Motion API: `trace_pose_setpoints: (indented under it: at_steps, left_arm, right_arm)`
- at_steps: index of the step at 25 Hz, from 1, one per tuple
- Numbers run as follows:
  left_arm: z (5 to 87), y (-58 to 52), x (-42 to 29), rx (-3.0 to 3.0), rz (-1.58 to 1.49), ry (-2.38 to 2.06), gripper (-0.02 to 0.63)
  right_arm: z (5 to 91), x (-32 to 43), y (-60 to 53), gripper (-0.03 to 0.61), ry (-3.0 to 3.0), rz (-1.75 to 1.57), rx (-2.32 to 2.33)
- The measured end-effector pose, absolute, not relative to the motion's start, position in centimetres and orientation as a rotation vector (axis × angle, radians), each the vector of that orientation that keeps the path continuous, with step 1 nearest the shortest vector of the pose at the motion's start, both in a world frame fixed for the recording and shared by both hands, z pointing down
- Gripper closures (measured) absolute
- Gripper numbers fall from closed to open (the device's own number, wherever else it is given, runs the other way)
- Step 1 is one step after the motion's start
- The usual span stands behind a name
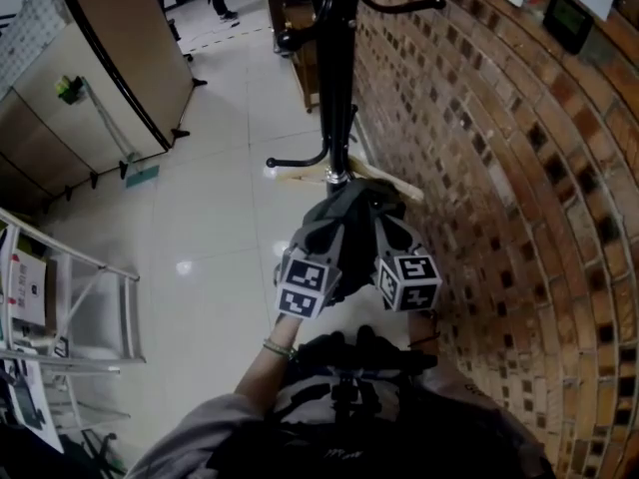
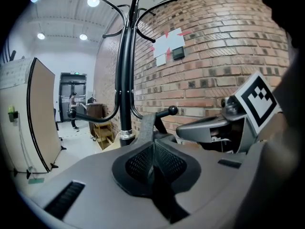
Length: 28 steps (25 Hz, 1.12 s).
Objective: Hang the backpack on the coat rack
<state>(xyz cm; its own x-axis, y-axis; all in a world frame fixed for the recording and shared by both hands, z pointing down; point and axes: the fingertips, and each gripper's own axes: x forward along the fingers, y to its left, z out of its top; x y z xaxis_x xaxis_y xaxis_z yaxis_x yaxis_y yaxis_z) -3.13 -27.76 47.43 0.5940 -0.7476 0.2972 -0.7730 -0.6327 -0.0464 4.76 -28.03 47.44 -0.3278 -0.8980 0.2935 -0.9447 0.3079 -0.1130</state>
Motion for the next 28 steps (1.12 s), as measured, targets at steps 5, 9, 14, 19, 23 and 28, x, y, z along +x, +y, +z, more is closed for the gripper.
trace_pose_setpoints:
  at_steps: [5,9,14,19,23,28]
  left_arm:
    - [48.5,-25.8,-3.4,2.717,0.448,-1.227,0.601]
    - [49.3,-24.8,-3.4,2.703,0.446,-1.194,0.601]
    - [49.5,-23.8,-3.0,2.695,0.447,-1.185,0.601]
    - [49.0,-22.6,-3.0,2.662,0.409,-1.217,0.601]
    - [48.4,-20.6,-2.9,2.625,0.365,-1.269,0.601]
    - [48.2,-17.5,-1.6,2.59,0.332,-1.315,0.601]
  right_arm:
    - [47.7,4.2,-25.6,0.569,-2.419,0.495,1.742]
    - [48.3,4.0,-24.1,0.569,-2.43,0.544,1.75]
    - [48.1,3.5,-23.5,0.569,-2.485,0.565,1.717]
    - [46.8,3.4,-22.8,0.569,-2.552,0.562,1.688]
    - [45.0,3.7,-20.7,0.569,-2.584,0.497,1.639]
    - [45.6,4.7,-17.3,0.569,-2.603,0.502,1.568]
